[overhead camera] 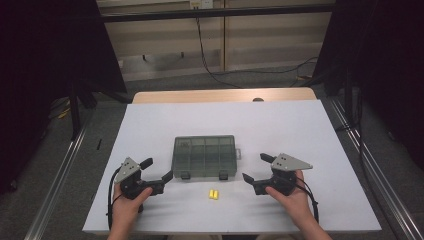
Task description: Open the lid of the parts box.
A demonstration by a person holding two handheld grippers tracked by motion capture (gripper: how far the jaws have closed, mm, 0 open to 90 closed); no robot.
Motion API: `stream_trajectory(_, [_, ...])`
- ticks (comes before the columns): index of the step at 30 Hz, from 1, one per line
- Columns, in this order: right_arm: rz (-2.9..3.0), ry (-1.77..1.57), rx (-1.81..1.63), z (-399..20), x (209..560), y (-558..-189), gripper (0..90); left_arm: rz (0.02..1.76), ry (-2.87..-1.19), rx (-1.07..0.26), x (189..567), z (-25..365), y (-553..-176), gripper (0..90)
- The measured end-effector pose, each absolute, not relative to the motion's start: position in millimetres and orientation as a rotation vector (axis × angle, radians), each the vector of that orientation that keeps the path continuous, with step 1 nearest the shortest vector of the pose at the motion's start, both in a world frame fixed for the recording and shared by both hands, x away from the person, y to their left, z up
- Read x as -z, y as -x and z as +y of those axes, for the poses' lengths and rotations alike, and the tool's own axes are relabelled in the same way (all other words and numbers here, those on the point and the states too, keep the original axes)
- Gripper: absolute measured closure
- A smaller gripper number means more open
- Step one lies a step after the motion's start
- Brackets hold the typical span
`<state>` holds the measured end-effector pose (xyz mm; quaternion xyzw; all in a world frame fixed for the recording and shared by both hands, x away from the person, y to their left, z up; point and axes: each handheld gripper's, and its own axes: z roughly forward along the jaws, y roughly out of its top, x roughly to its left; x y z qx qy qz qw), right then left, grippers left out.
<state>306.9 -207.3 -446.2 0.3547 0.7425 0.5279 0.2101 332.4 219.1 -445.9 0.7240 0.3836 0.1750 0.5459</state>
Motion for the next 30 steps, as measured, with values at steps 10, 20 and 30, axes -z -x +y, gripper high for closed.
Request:
stream_trajectory(10, [2.104, -0.975, -1.435, -202.0, 443.4, -310.6, 18.6, 0.962, -1.759, -0.368, 447.7, 221.1, -334.3, 14.4])
stream_trajectory(20, [2.178, -1.008, -1.430, -200.3, 446.5, -311.7, 42.3, 0.946, -1.815, -0.368, 446.0, 221.9, -333.2, 29.0])
stream_trajectory(30, [2.234, -1.005, -1.417, -196.3, 448.2, -311.6, 65.6, 0.919, -1.875, -0.347, 443.4, 223.1, -331.6, 43.7])
